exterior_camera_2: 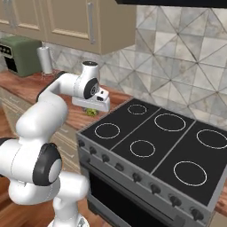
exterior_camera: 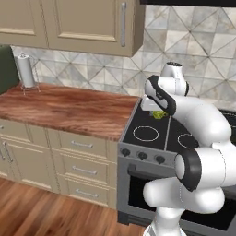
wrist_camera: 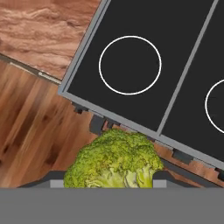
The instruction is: Turn on the sink faucet. Then move the broccoli from the counter to the sink. Turn off the sink. Move the vegetable from the sink to the pot next to the stove. Finally move the pot to the rear center burner.
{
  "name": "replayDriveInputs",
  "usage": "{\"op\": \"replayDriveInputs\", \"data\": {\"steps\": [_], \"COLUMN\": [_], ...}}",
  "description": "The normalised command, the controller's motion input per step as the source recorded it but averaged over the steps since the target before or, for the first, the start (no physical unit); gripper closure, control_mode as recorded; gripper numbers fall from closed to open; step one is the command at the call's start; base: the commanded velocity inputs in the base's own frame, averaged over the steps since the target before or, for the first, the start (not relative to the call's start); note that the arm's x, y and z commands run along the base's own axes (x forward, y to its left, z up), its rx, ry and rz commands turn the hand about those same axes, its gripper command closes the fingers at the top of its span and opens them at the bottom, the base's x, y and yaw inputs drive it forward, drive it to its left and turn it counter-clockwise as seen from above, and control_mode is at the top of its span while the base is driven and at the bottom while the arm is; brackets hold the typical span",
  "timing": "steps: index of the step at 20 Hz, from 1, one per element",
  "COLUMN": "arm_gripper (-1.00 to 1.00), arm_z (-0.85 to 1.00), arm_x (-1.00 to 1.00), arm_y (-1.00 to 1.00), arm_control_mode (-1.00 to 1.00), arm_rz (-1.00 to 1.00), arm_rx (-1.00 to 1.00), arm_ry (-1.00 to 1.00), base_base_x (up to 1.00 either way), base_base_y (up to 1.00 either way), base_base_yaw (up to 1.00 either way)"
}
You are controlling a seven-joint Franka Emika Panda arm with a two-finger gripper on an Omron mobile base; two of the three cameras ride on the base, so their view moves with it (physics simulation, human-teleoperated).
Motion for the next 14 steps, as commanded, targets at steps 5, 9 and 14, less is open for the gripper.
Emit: {"op": "replayDriveInputs", "data": {"steps": [5, 9, 14], "arm_gripper": [1.00, 1.00, 1.00], "arm_z": [0.00, 0.00, 0.00], "arm_x": [0.00, 0.00, 0.00], "arm_y": [0.00, 0.00, 0.00], "arm_control_mode": [1.00, 1.00, 1.00], "arm_rz": [0.00, 0.00, 0.00], "arm_rx": [0.00, 0.00, 0.00], "arm_ry": [0.00, 0.00, 0.00], "base_base_x": [0.03, 0.04, 0.06], "base_base_y": [-0.52, -0.52, -0.52], "base_base_yaw": [-0.26, -0.24, -0.21]}}
